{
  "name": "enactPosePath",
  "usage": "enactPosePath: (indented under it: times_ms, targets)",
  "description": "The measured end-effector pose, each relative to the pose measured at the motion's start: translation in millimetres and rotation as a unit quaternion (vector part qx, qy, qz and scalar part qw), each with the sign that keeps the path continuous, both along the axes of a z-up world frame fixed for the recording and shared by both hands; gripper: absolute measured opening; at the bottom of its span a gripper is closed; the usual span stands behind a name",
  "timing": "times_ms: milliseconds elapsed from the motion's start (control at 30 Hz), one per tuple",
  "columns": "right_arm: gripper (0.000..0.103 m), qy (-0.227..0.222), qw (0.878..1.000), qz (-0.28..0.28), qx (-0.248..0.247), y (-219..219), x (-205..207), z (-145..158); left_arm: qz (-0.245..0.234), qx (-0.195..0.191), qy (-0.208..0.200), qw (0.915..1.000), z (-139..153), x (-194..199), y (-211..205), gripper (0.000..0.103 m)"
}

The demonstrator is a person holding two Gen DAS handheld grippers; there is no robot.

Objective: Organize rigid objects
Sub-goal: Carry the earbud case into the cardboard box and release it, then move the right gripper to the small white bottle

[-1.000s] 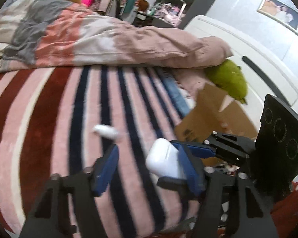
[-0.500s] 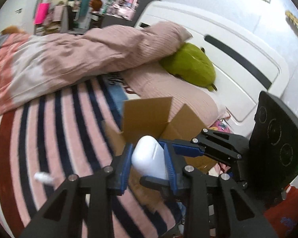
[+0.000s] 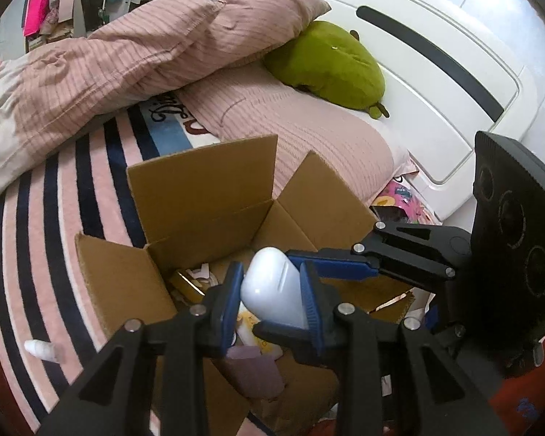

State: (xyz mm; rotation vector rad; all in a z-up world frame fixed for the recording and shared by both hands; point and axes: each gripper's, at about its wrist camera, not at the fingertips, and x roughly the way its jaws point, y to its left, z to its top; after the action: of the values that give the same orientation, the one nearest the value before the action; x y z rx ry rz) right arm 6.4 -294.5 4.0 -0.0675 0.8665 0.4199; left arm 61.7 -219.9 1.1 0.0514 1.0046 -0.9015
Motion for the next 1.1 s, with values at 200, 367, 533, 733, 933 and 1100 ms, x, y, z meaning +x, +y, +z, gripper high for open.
enactPosePath:
  times_ms: [200, 367, 533, 733, 933, 1100]
  targets:
    - [0.04, 0.018, 1.0, -0.014, 0.001, -4, 1, -2, 0.006, 0.004, -0.015, 0.9999, 6, -3, 6, 0.046]
    - [0.04, 0.017, 1.0, -0.017, -0.006, -2, -2, 1, 0.027, 0.004, -0.03, 0.9992, 17, -6, 25, 0.055]
    - [0.04, 0.016, 1.0, -0.019, -0.012, 5, -4, 5, 0.052, -0.001, -0.042, 0.9978, 26, -11, 55, 0.061]
    - [0.04, 0.009, 1.0, -0.011, -0.023, 23, -3, 12, 0.09, -0.007, -0.058, 0.9942, 34, -21, 101, 0.063]
    - [0.04, -0.013, 0.999, 0.02, -0.022, 67, -2, 22, 0.144, -0.012, -0.069, 0.9871, 30, -27, 166, 0.065]
    - [0.04, -0.005, 0.998, 0.067, -0.005, 125, 10, 13, 0.204, 0.011, -0.076, 0.9759, 5, -24, 226, 0.067]
